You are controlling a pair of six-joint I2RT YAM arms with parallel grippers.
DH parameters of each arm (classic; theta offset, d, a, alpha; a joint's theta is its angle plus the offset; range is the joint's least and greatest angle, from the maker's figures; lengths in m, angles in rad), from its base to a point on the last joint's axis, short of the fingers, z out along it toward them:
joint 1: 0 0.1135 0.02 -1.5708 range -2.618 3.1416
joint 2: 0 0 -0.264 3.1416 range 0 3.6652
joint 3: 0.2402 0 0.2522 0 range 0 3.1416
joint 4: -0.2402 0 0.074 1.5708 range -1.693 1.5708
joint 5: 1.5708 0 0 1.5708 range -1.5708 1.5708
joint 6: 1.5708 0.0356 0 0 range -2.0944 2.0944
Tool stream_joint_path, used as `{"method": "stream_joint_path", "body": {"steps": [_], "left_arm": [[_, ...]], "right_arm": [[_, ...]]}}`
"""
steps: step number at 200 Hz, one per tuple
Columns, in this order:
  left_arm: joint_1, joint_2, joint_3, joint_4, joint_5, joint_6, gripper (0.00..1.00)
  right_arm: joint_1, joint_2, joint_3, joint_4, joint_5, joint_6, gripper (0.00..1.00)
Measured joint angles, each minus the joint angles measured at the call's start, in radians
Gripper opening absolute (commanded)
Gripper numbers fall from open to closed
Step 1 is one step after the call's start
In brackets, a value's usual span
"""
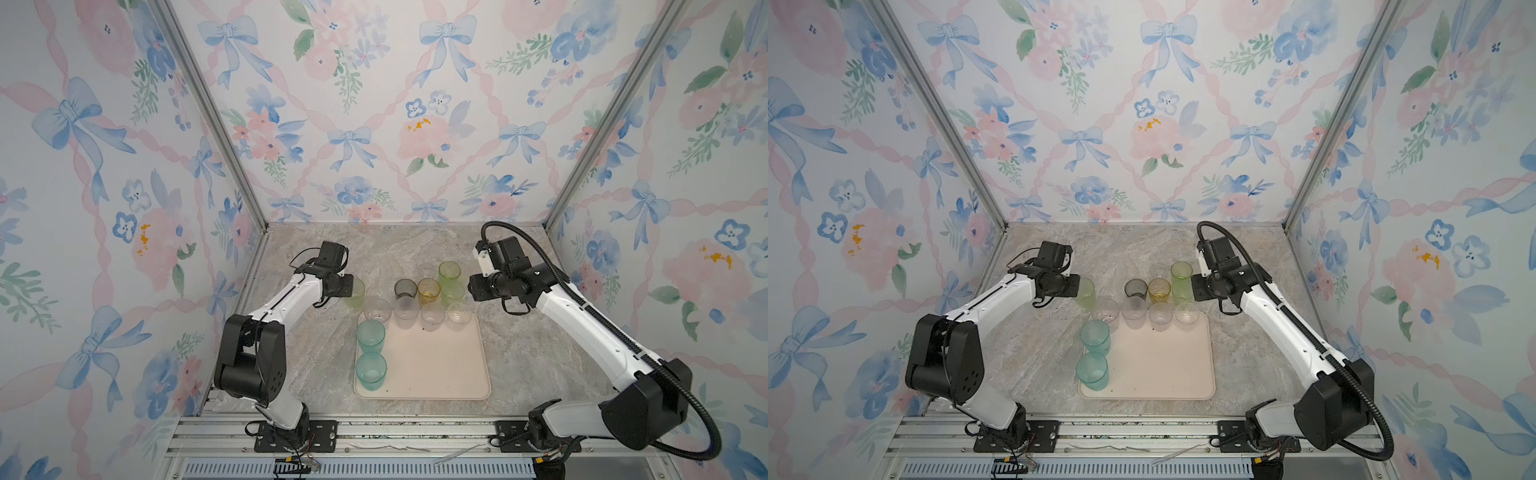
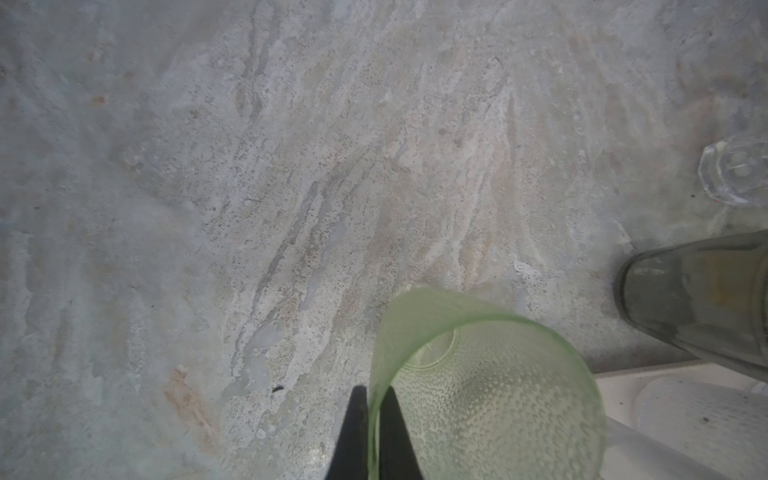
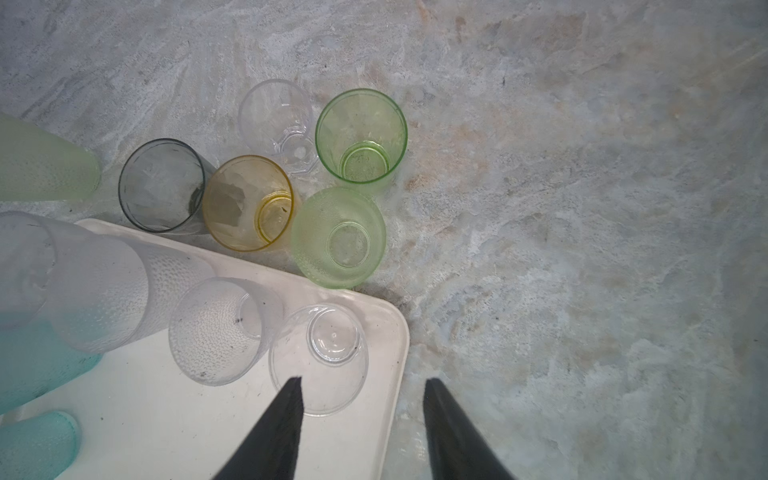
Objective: Place the glasses into the tray
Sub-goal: 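Close the left gripper on the green frosted cup rim and lift it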
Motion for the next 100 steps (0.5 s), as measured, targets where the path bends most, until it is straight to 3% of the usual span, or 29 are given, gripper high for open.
{"method": "stream_joint_path", "body": {"steps": [100], "left_arm": [[0.000,-0.142,0.006,-0.006,-0.013,0.004,0.00]], "right_arm": [[0.000,0.000,0.000,0.017,0.000,0.011,0.50]]}}
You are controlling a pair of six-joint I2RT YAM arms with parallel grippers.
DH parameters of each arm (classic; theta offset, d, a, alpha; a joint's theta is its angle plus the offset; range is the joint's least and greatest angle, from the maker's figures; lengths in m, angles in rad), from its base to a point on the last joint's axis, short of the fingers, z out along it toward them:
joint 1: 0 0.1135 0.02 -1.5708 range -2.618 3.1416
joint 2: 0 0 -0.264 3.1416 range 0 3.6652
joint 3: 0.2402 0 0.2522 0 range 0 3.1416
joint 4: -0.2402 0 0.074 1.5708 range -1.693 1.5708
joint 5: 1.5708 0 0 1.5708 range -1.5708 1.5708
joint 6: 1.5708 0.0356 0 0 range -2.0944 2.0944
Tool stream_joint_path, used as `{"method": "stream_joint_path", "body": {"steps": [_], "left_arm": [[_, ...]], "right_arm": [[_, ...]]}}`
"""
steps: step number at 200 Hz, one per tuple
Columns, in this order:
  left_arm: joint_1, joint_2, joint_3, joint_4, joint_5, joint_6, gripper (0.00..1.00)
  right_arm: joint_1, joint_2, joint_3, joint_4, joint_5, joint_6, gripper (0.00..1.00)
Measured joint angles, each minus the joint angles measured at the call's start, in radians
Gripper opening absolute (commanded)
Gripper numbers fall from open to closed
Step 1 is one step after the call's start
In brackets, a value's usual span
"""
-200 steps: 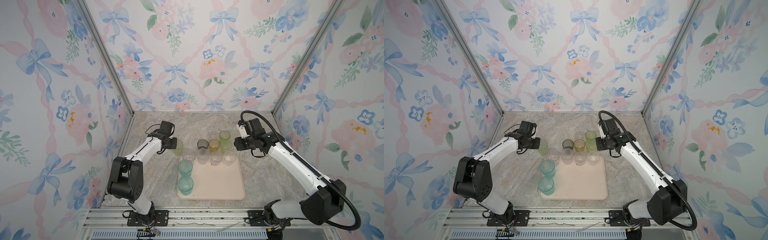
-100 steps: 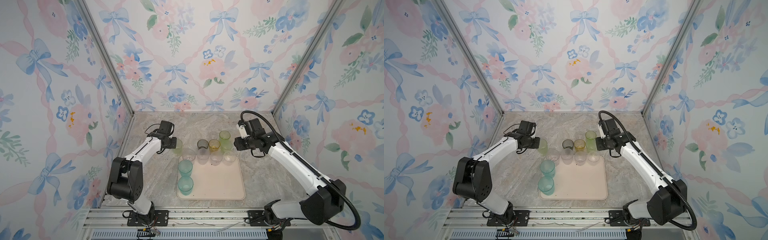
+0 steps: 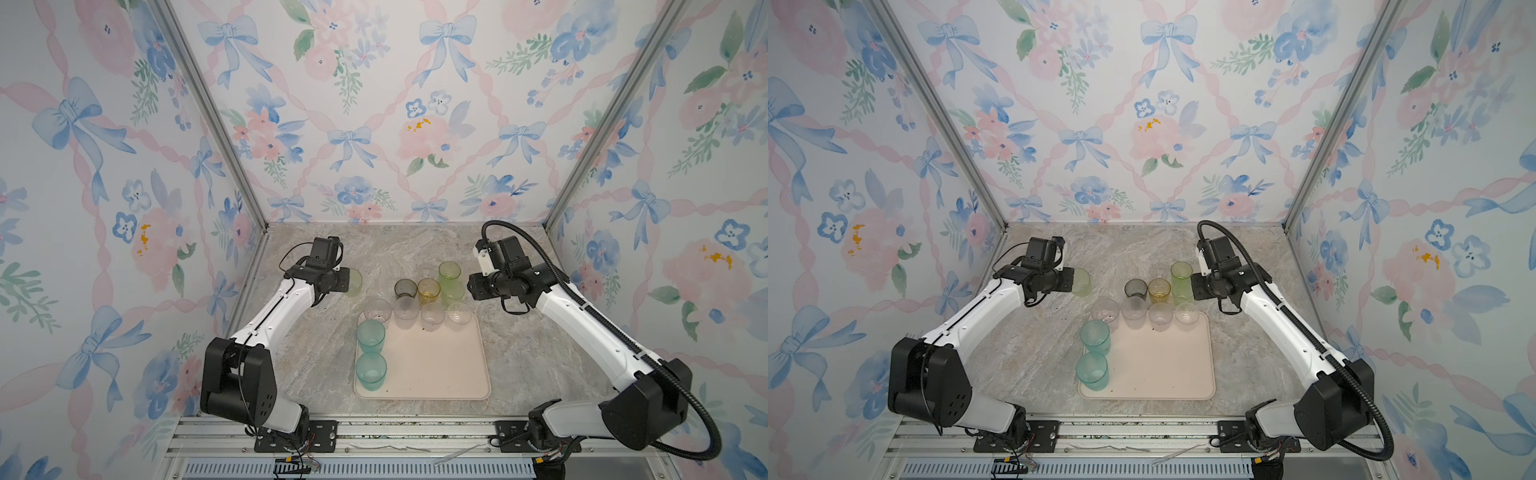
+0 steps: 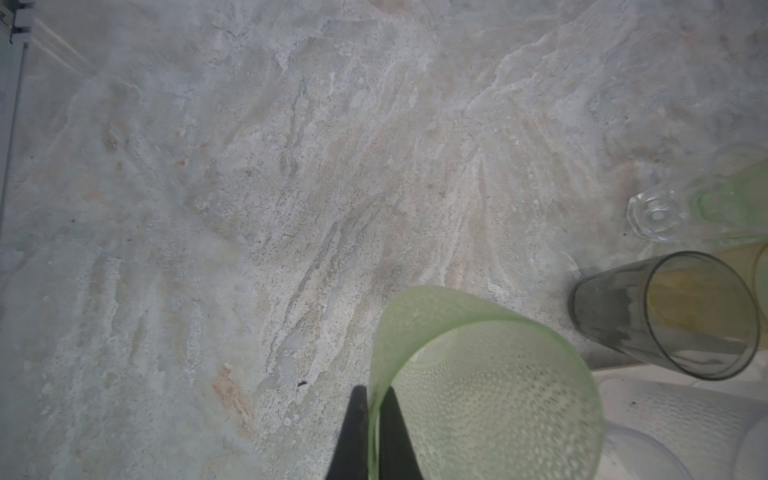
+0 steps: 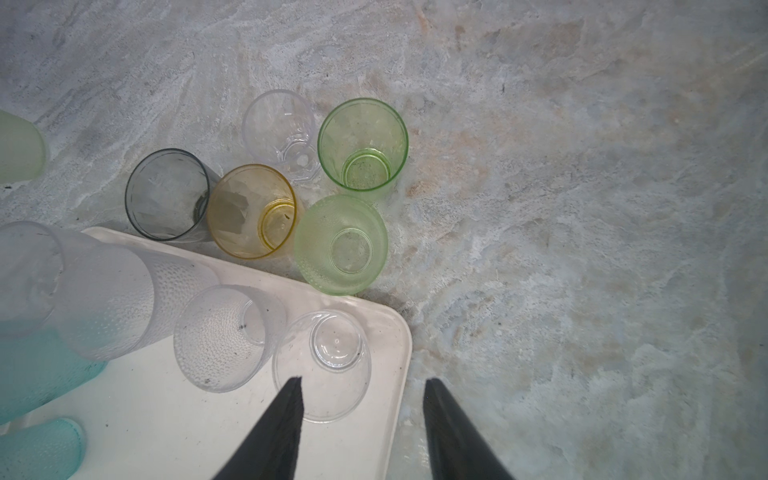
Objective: Place the glasses into the tray
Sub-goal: 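Close the left gripper on the green frosted cup rim and lift it, then carry the green frosted cup with the left gripper over the tray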
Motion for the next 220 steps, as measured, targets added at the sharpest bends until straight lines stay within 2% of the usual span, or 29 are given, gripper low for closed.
{"method": "stream_joint_path", "body": {"steps": [47,77,126,176,220], "left_arm": [[-0.011,-0.079,0.044,-0.007,0.046,0.008,0.00],[-0.056,-0.109,0.083,-0.007,0.078,0.019,0.00],[-0.189,-0.110,0.148,-0.049,0.120,0.055,0.00],[-0.288,-0.113,0.201,-0.126,0.179,0.087,0.00],[-0.471,-0.109,0.241,-0.254,0.181,0.117,0.00]], "right_arm": [[0.006,0.000,0.000,0.013,0.001,0.007,0.50],[0.007,-0.005,-0.009,0.022,0.001,0.009,0.50],[0.011,-0.029,-0.027,0.022,0.002,0.023,0.50],[0.019,-0.071,-0.044,0.022,0.004,0.034,0.50],[0.021,-0.073,-0.047,0.023,0.004,0.042,0.50]]}}
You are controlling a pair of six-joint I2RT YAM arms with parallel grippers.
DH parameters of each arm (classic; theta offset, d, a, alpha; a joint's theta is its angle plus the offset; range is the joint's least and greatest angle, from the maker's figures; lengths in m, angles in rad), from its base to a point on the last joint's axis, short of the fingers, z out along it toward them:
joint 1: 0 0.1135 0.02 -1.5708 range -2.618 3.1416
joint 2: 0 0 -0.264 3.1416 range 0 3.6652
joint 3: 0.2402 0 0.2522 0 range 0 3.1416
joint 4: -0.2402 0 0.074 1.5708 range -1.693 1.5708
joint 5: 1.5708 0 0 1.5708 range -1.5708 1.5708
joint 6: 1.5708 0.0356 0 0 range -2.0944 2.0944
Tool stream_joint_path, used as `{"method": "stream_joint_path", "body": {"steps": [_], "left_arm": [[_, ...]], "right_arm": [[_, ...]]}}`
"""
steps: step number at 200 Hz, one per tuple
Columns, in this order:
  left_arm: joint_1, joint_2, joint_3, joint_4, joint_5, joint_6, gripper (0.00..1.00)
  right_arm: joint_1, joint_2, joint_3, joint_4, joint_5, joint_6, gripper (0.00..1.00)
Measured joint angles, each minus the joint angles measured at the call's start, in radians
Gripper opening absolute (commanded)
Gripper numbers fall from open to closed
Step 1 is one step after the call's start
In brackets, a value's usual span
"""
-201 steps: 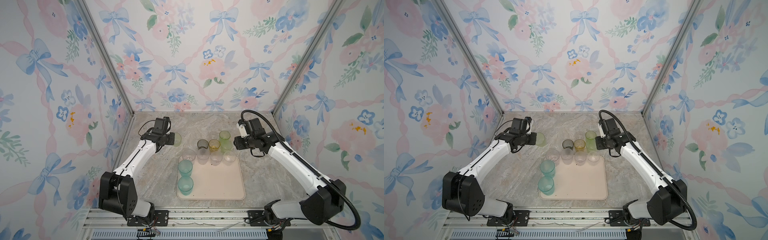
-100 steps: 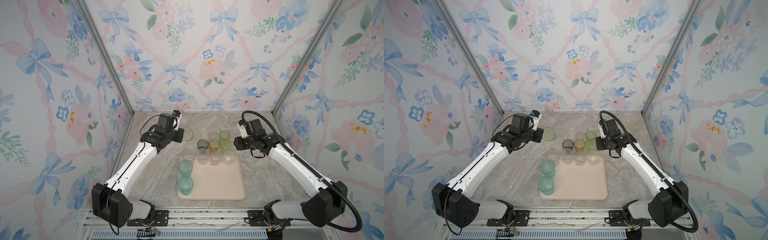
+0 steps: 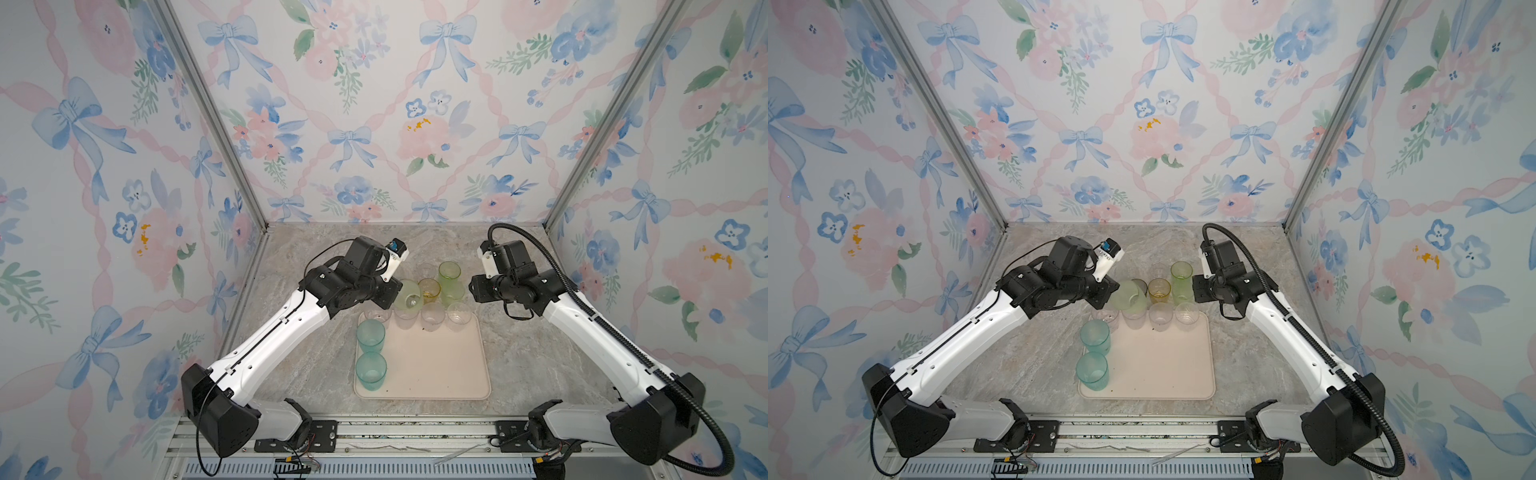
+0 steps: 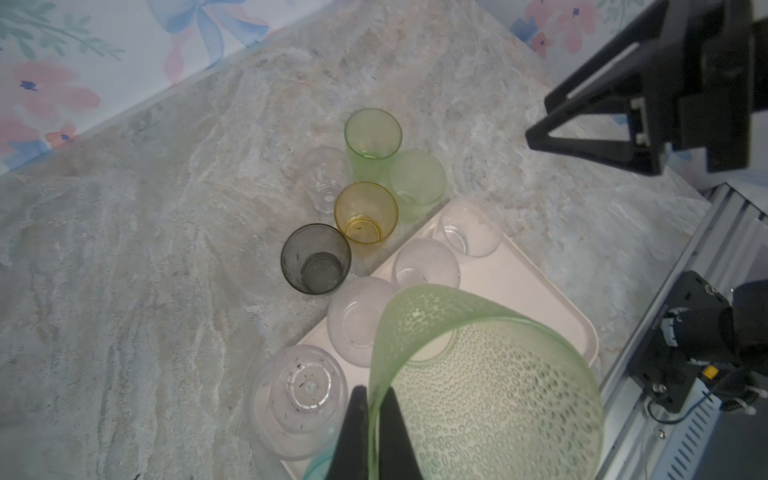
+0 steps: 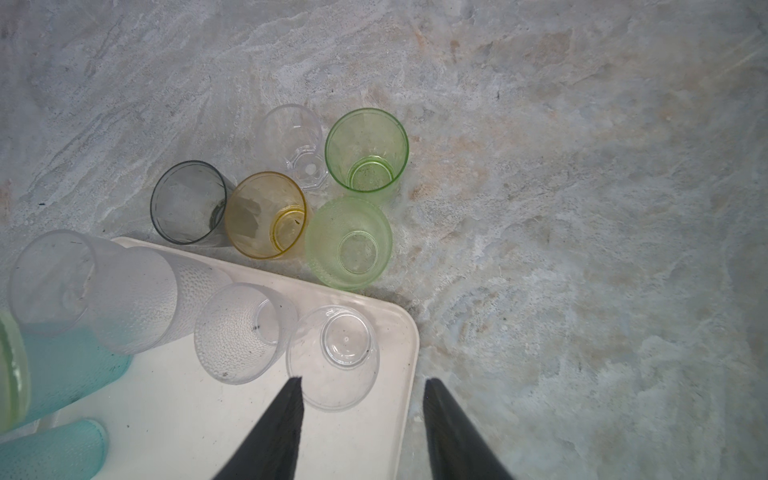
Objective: Place the glasses into the tray
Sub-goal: 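Carry the green frosted cup with the left gripper over the tray, then lower the green frosted cup onto the tray and open the left gripper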
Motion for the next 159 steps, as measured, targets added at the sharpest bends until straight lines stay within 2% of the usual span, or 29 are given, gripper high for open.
{"method": "stream_joint_path", "body": {"steps": [25,46,159], "left_arm": [[-0.090,0.035,0.030,-0.061,-0.011,0.009,0.00],[-0.122,0.069,0.031,-0.096,-0.022,0.012,0.00],[-0.132,0.201,-0.024,-0.135,-0.069,0.008,0.00]], "right_arm": [[0.007,0.000,-0.002,0.000,0.000,0.001,0.50],[0.014,-0.001,-0.008,0.001,0.000,0.007,0.50],[0.014,-0.019,-0.026,-0.003,0.004,0.007,0.51]]}}
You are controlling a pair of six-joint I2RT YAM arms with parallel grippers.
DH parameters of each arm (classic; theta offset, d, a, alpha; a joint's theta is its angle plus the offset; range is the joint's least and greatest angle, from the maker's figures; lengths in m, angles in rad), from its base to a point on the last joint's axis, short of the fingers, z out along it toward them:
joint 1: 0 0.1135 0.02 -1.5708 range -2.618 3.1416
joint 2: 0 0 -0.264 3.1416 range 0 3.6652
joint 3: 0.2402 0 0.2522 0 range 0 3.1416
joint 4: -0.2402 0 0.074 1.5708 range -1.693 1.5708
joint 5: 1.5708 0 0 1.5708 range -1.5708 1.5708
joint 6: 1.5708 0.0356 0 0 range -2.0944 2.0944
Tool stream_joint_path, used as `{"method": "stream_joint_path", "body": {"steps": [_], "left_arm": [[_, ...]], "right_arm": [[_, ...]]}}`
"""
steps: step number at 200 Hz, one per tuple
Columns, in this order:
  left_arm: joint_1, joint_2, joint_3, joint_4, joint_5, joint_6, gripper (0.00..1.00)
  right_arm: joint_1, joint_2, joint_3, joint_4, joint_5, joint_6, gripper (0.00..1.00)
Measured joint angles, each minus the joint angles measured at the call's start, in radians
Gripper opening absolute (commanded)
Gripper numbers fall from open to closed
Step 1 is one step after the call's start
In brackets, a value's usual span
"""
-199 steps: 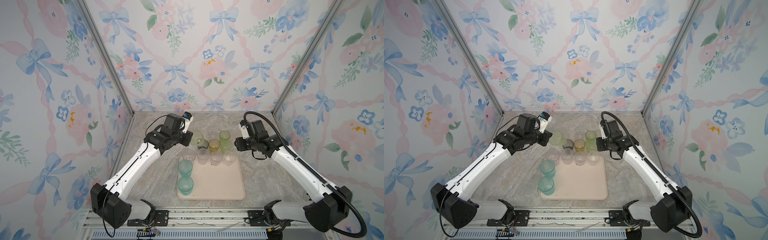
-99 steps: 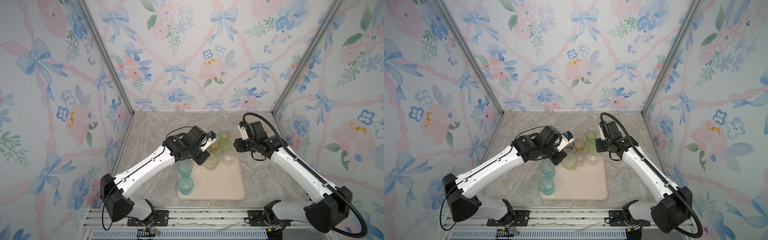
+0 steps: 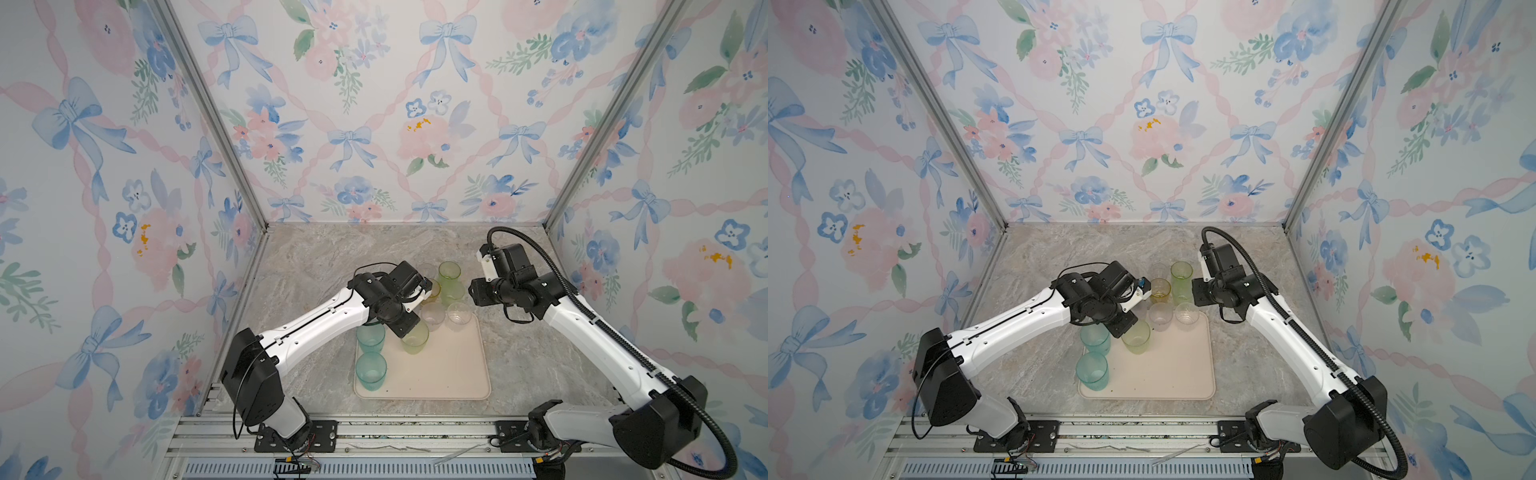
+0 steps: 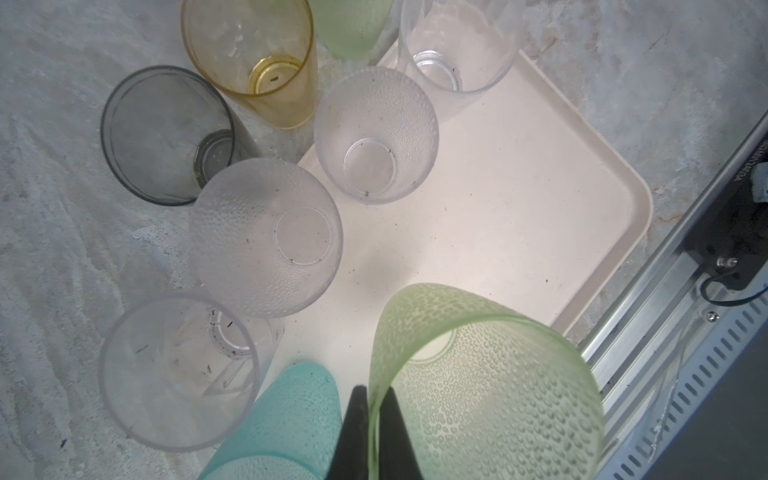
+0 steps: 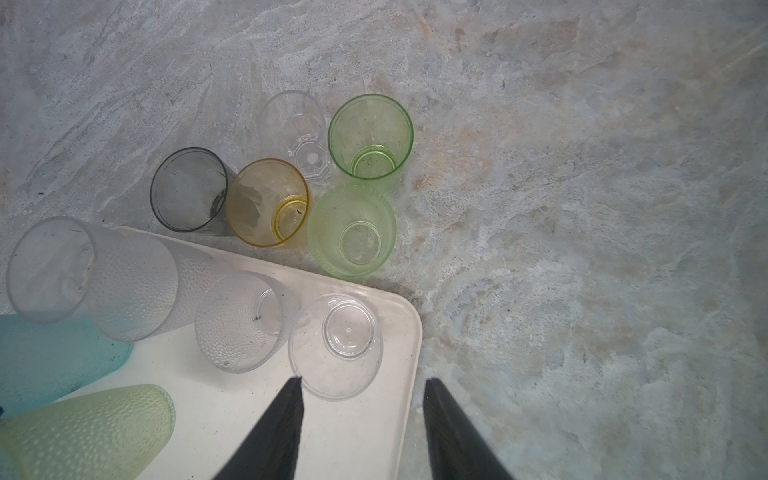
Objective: Place the glasses into the tray
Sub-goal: 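Lower the green frosted cup onto the tray and open the left gripper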
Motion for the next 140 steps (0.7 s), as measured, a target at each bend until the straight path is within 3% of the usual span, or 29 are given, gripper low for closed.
{"method": "stream_joint_path", "body": {"steps": [140], "left_arm": [[0.051,0.064,-0.066,0.017,-0.042,-0.012,0.00]], "right_arm": [[0.000,0.000,-0.006,0.000,-0.001,-0.001,0.51]]}}
